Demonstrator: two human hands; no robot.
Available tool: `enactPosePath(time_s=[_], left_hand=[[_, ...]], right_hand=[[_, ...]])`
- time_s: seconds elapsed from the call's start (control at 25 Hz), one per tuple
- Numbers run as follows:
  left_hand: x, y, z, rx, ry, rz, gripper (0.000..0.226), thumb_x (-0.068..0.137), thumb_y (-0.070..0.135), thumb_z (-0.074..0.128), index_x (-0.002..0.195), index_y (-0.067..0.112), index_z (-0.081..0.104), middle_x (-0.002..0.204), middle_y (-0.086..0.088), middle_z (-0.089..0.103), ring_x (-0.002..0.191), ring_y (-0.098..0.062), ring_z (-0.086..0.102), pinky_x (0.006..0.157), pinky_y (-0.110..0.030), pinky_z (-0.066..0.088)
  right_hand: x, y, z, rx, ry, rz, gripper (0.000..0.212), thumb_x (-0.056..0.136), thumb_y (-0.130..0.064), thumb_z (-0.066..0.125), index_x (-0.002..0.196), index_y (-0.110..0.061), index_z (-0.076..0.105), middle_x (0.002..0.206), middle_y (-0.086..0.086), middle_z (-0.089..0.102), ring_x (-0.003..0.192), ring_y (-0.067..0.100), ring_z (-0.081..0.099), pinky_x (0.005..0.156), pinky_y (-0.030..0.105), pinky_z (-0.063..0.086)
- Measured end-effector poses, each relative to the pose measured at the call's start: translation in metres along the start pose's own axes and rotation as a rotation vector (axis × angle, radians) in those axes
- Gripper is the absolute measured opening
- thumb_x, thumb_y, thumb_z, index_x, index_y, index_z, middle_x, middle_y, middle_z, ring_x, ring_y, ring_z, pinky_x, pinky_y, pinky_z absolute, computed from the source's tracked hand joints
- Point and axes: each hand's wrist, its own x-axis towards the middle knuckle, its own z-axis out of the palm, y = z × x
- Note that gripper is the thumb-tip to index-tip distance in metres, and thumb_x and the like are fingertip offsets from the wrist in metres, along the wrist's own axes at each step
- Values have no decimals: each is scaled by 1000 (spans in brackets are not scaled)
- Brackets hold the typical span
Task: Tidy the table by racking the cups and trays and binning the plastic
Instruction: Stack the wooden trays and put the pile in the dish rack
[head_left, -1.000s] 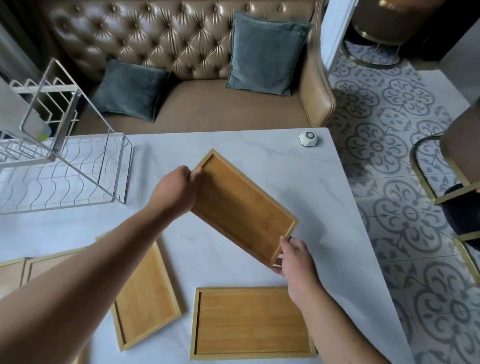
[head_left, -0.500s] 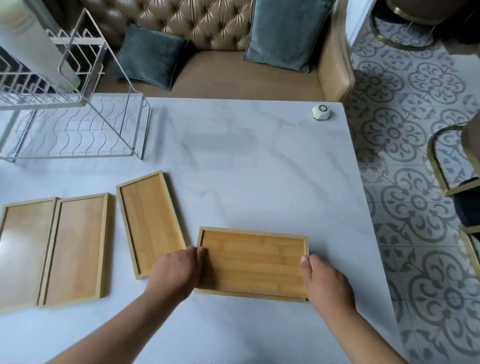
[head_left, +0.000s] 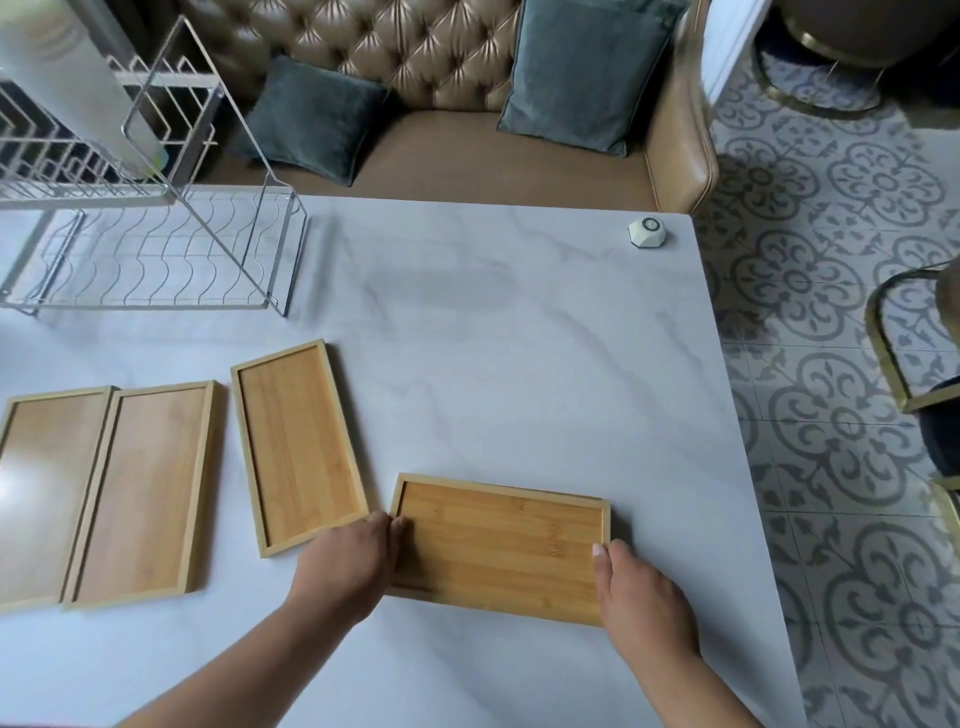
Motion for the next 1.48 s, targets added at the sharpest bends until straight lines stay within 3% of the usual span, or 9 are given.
enactPosePath(time_s=[0.4, 0.64, 0.8, 0.96, 1.08, 1.16, 1.28, 1.36, 1.48], left_hand=[[-4, 8, 6, -88, -26, -111, 60, 101, 68, 12, 81, 29, 53, 72, 10, 61, 71, -16, 59, 63, -36, 48], [-1, 10, 8, -79, -32, -129, 74, 88, 75, -4, 78, 29, 54, 70, 10, 61, 68, -12, 58, 59, -35, 44], [-4, 12, 10, -114, -65, -206, 75, 91, 77, -1, 77, 27, 53, 73, 9, 62, 72, -13, 58, 63, -37, 47], [1, 7, 5, -401, -170, -434, 78, 100, 71, 14, 88, 18, 70, 74, -1, 71, 74, -19, 65, 74, -42, 53], [7, -15, 1, -839, -131, -793, 82, 106, 65, 24, 92, 3, 75, 77, -14, 77, 80, -35, 74, 78, -46, 63], [6, -35, 2, -977, -107, -905, 73, 108, 59, 34, 97, -1, 73, 90, -20, 75, 84, -39, 74, 82, -50, 66], [-6, -70, 3, -1006, -92, -913, 56, 102, 55, 54, 80, 9, 78, 62, -5, 76, 53, -22, 70, 58, -34, 60], [-15, -96, 0, -1010, -94, -919, 49, 95, 53, 65, 77, 10, 77, 59, 1, 76, 41, -17, 64, 51, -29, 52], [-22, -134, -13, -1032, -99, -930, 41, 92, 49, 71, 80, 9, 77, 63, 2, 78, 42, -16, 65, 49, -28, 51]], right_hand=[[6, 1, 2, 209, -22, 7, 45, 108, -49, 23, 101, -20, 57, 95, 3, 74, 90, 30, 69, 74, 40, 57], [9, 3, -3, 213, -66, -22, 47, 108, -49, 21, 103, -20, 58, 95, 5, 74, 91, 31, 70, 77, 42, 58], [9, 3, -9, 163, -120, -35, 48, 107, -50, 20, 104, -20, 57, 98, 4, 74, 93, 30, 70, 77, 40, 57], [17, 2, -24, 80, -130, 36, 48, 102, -61, 22, 93, -22, 49, 96, 3, 73, 91, 32, 69, 71, 38, 55], [33, -13, -40, 121, -17, 67, 40, 100, -61, 29, 96, -25, 45, 104, 0, 69, 91, 33, 67, 66, 36, 47], [43, -41, -51, 142, 63, -26, 35, 100, -56, 34, 100, -24, 49, 108, -1, 66, 93, 31, 65, 66, 35, 45], [58, -115, -60, 146, 99, -302, 34, 98, -50, 41, 103, -22, 59, 107, -1, 63, 103, 26, 58, 75, 37, 50], [68, -175, -59, 87, 28, -459, 37, 99, -50, 42, 116, -23, 60, 119, -3, 60, 115, 22, 52, 87, 38, 52], [86, -266, -48, -27, -121, -628, 51, 102, -51, 40, 144, -22, 47, 144, -1, 50, 135, 23, 42, 108, 40, 44]])
